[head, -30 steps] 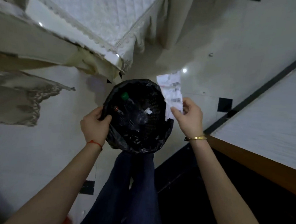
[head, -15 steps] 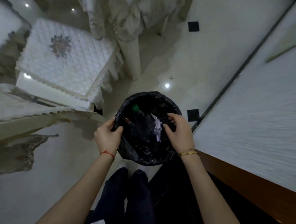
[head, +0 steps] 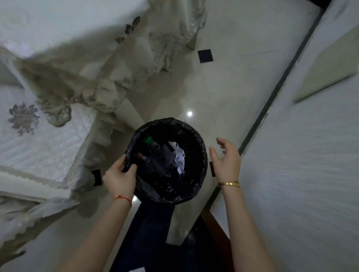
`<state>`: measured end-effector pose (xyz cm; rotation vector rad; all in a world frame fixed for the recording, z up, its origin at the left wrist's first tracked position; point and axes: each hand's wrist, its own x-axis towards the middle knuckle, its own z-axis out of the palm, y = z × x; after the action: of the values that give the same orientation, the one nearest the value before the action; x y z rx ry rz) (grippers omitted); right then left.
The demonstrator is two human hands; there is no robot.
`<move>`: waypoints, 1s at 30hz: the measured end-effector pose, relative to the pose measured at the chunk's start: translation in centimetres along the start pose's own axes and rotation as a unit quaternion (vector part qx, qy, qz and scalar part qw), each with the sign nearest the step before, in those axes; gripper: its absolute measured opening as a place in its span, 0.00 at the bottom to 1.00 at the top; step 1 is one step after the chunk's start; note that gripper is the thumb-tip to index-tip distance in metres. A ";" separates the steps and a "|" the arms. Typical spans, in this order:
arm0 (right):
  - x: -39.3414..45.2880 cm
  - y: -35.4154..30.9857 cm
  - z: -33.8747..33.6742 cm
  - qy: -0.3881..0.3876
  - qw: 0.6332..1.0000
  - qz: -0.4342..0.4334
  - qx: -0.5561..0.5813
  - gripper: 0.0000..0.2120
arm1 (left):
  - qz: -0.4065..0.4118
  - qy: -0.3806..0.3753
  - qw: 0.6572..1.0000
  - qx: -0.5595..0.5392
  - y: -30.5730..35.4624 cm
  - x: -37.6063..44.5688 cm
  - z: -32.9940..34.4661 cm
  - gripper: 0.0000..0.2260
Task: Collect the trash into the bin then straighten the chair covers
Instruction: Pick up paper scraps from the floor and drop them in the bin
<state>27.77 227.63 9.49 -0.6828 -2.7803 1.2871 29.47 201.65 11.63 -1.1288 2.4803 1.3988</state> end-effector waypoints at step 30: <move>29.3 26.4 36.5 -0.252 0.935 -0.115 -0.222 0.22 | -0.050 0.131 0.990 -0.019 -16.3 20.2 17.5 0.17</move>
<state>4.74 227.44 -39.08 0.0064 -3.4809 0.8881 20.34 198.66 -18.19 -1.5125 2.5322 1.3539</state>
